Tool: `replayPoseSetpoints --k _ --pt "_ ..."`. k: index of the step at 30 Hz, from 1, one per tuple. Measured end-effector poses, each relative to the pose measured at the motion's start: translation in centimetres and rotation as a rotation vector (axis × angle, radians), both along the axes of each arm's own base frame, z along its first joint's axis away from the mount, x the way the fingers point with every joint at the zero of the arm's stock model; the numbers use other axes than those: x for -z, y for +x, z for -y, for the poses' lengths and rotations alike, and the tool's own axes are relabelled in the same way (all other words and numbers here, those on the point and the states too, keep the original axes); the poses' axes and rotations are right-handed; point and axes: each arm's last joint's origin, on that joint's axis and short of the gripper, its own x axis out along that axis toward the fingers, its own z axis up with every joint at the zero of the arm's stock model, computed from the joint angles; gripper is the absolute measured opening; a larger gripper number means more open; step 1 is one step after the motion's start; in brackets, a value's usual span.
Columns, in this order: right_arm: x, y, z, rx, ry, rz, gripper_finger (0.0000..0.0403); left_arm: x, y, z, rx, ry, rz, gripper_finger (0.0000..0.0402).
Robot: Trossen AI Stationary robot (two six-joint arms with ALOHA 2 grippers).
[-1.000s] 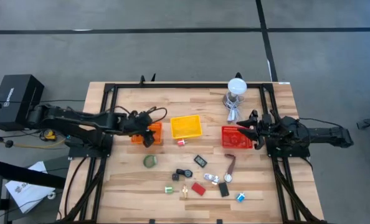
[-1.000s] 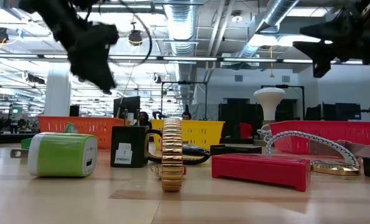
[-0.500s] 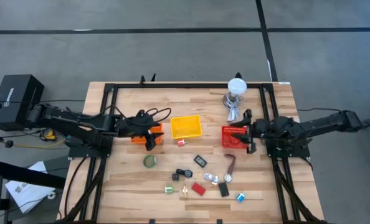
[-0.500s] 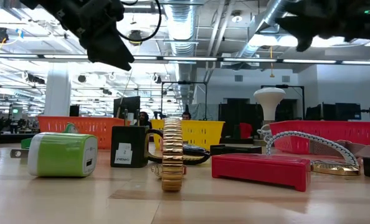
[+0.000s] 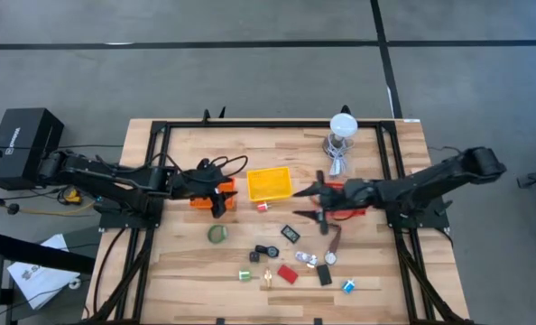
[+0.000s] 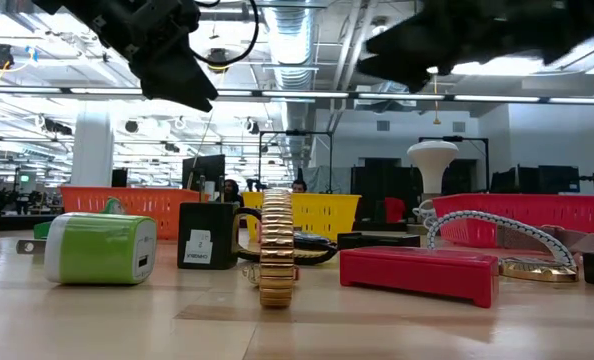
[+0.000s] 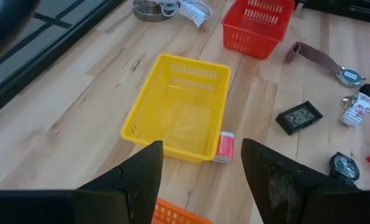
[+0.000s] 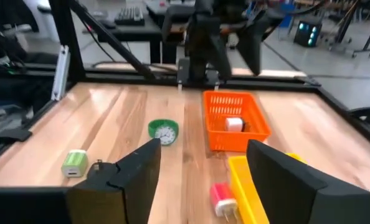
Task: Pick & Place Office items
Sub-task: Put the top black wristwatch into the yellow bin
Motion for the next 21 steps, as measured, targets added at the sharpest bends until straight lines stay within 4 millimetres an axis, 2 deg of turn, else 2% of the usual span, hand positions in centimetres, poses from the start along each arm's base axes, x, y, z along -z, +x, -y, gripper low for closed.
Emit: replayPoseSetpoints --k 5,9,15,21 --pt "0.6 4.0 -1.4 -0.018 0.018 -0.063 0.0234 0.0 0.0 0.0 -0.001 0.001 0.000 0.0213" --pt "1.4 6.3 -3.6 -0.069 -0.008 -0.199 0.0234 0.0 0.0 0.0 -0.001 0.000 0.000 0.0213" --pt "3.7 8.6 -7.2 -0.109 0.033 -0.358 0.0234 0.0 0.0 0.0 -0.002 0.001 0.000 0.0213" --pt "6.2 10.4 -8.7 -0.096 0.073 -0.424 0.0234 0.0 0.0 0.0 -0.002 0.001 0.002 0.0213"
